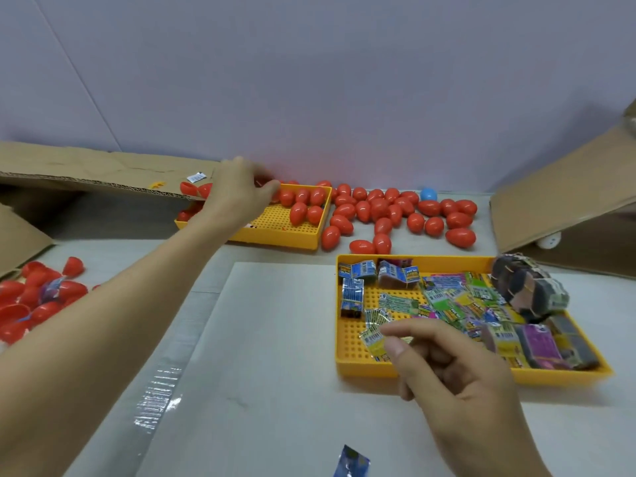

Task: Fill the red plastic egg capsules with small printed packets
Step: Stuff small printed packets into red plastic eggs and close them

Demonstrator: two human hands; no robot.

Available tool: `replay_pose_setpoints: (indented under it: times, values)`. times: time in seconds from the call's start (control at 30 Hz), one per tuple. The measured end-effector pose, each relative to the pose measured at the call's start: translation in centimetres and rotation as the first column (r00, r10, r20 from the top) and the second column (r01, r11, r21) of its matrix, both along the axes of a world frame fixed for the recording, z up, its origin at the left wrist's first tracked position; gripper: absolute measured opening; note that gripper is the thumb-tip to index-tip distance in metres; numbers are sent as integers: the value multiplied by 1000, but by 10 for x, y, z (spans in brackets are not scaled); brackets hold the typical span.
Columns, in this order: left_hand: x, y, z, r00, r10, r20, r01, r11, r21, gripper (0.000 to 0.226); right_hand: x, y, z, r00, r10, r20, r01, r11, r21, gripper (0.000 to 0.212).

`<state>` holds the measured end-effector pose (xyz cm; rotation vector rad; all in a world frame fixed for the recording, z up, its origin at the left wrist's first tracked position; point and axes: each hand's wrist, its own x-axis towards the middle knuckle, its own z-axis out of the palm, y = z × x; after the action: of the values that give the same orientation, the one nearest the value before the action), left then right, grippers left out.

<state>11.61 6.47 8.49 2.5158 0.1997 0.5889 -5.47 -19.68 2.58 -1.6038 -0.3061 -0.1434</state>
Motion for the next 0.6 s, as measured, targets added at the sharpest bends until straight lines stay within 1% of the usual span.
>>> replay_pose_setpoints:
  times: [0.03,0.07,0.1,0.13,0.17,0.23,0.27,0.3,0.37,0.5,0.57,0.6]
  values:
    - [-7,-1,0,996,-88,31,92,974,-206,25,3,-2,1,999,21,-36,-20,999,28,17]
    - [-22,-9,3,981,-183,71,195,871,-452,27,5,-4,2,997,27,-67,-23,998,56,17]
    - [-37,-16,4,953,-266,144,294,710,-640,27,6,-5,3,995,29,-95,-22,997,75,16]
    - [-52,-25,4,927,-301,224,361,551,-753,24,7,-7,4,992,32,-124,-20,995,95,16]
    - [-68,-34,2,906,-315,284,401,418,-815,20,8,-8,6,988,47,-149,-28,992,121,17]
    - [-100,-54,-6,896,-307,321,395,222,-891,16,8,-7,12,980,70,-186,-42,988,150,23]
    - [-115,-64,-12,898,-308,315,372,147,-917,16,7,-7,14,976,73,-207,-39,986,164,27]
    - [-128,-74,-19,899,-312,308,352,94,-931,17,7,-7,15,971,76,-225,-35,983,181,30]
    - [-152,-89,-30,905,-329,270,303,54,-951,21,6,-7,19,961,97,-257,-45,979,201,34]
    - [-175,-102,-41,894,-384,232,261,25,-965,32,2,-7,23,935,133,-330,-80,982,169,30]
    - [-178,-103,-43,893,-385,232,257,15,-966,32,0,-7,24,914,169,-369,-98,974,204,28]
    - [-179,-104,-42,893,-388,230,260,26,-965,32,0,-7,25,906,188,-380,-106,968,227,27]
